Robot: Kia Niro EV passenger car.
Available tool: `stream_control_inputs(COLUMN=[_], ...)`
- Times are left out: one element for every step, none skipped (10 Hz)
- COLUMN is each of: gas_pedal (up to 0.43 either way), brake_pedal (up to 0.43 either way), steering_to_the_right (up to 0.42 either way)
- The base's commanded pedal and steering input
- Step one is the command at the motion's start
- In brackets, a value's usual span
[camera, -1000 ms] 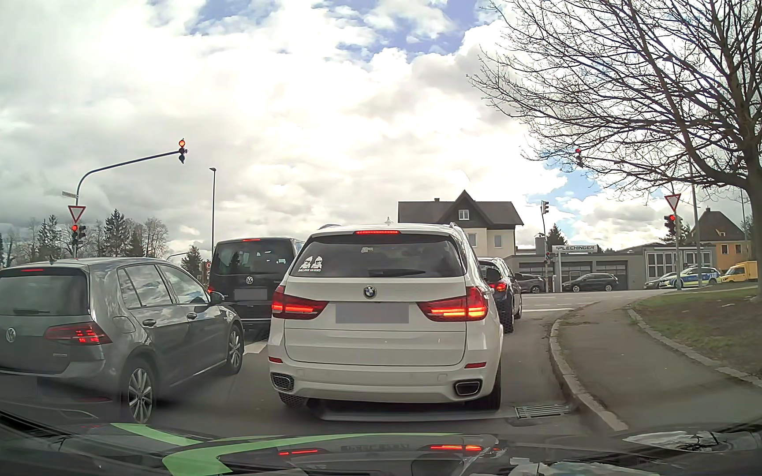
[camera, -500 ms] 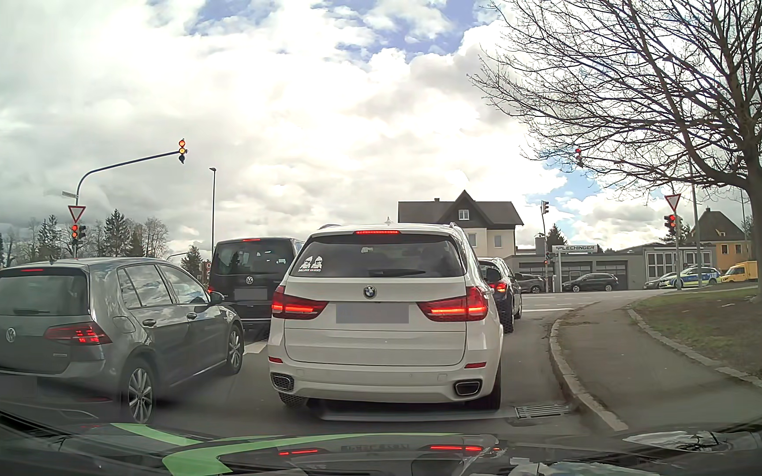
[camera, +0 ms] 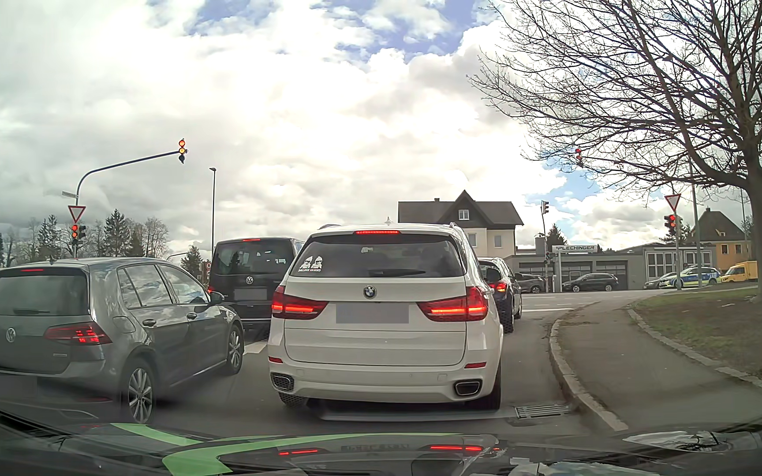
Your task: Follow the waypoints while adhering to traffic rules and regulations
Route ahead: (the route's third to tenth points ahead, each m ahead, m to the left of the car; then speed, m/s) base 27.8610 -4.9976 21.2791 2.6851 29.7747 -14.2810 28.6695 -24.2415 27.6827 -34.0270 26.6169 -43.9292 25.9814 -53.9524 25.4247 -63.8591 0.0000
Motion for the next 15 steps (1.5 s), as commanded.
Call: stream_control_inputs(gas_pedal=[0.000,0.000,0.000,0.000,0.000,0.000,0.000,0.000,0.000,0.000,0.000,0.000,0.000,0.000,0.000], brake_pedal=[0.329,0.329,0.329,0.329,0.329,0.329,0.329,0.329,0.329,0.329,0.329,0.329,0.329,0.329,0.329], steering_to_the_right=[0.016,0.016,0.016,0.016,0.016,0.016,0.016,0.016,0.016,0.016,0.016,0.016,0.016,0.016,0.016])
